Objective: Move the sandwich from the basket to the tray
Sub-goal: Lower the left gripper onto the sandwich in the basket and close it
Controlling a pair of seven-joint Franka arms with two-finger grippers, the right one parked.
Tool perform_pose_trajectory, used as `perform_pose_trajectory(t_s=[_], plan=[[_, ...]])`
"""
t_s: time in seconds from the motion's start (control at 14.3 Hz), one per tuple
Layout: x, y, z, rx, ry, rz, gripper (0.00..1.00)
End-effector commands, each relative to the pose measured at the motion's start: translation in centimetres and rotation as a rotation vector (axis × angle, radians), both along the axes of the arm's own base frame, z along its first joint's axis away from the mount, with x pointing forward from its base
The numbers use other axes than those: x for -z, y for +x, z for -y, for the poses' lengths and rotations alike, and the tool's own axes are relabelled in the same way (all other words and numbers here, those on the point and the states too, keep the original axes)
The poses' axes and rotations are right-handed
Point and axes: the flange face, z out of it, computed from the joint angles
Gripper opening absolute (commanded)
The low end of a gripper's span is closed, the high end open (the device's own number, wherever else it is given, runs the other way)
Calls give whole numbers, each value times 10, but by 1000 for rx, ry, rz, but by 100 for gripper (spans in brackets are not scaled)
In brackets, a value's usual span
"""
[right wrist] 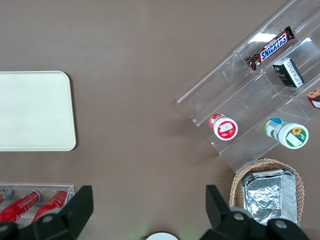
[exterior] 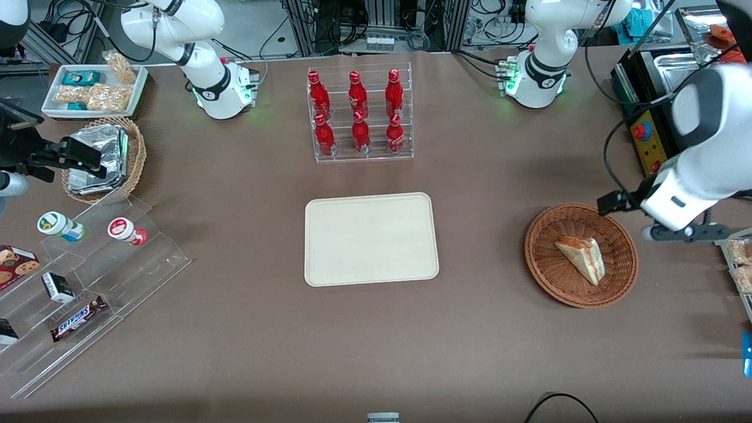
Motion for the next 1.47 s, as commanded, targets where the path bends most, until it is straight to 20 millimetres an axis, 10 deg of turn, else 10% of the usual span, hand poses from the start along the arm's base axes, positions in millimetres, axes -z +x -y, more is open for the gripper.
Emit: perform_pose_trajectory(t_s=[0.0, 0.84, 0.91, 1.05, 1.4], plan=[[50, -13, -17, -43, 6, 65, 100], [176, 6, -22, -845, 18, 54, 99], [182, 4, -21, -845, 23, 43, 86], [184, 3, -21, -843, 29, 28, 21], [133, 9, 8, -726, 80, -79, 2]])
